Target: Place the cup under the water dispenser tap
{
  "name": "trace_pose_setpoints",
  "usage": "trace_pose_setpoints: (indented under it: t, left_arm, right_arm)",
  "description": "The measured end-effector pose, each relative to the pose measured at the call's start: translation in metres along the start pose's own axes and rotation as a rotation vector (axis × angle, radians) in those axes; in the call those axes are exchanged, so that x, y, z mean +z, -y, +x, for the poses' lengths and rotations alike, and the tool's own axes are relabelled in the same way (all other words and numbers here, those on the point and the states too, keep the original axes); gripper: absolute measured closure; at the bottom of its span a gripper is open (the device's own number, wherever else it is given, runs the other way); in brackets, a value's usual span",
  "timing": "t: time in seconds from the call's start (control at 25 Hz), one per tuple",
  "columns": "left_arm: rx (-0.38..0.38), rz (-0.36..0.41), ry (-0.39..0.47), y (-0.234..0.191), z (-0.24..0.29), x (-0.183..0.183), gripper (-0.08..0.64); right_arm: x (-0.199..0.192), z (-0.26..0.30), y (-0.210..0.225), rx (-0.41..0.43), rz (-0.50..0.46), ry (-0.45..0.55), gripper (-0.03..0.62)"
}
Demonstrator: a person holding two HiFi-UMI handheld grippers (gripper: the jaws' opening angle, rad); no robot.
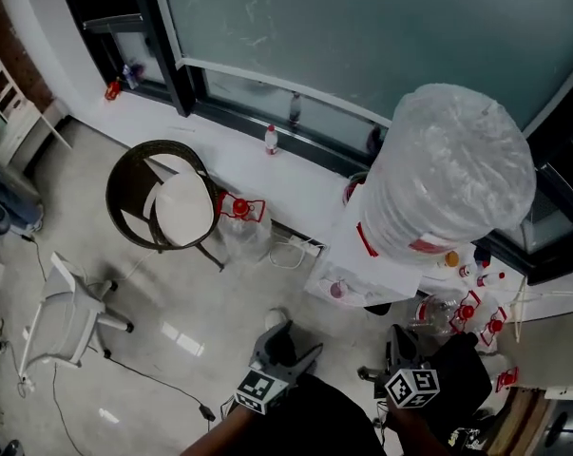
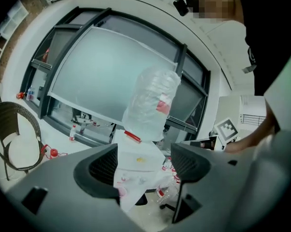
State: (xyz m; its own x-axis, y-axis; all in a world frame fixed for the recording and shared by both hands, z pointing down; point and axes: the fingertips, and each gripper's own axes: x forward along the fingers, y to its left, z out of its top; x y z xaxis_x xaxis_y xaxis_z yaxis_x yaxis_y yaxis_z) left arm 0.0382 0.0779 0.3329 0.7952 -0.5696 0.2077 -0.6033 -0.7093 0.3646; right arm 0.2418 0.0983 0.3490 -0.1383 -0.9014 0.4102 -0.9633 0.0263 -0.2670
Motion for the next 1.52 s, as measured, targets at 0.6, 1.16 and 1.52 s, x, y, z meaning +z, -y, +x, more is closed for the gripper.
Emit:
trace_pose_setpoints:
  t: [0.6, 1.16, 1.52]
  left_arm:
    - [0.013, 0.153, -0.019, 0.036, -0.009, 0.053, 0.416]
    - [-0.149, 0.173, -0.037, -0.025, -0.033, 0.145, 0.551]
    - [-0.263, 0.225, -0.057, -0.052, -0.074, 0.159, 0.551]
  right_arm:
    - [0.01, -0.08, 0.011, -0.105, 0.005, 0.029, 0.594]
    - [0.067, -0.102, -0.069, -0.313, -0.06, 0.143, 0.594]
    - [0.081, -0.11, -0.129, -0.437, -0.106, 0.187, 0.594]
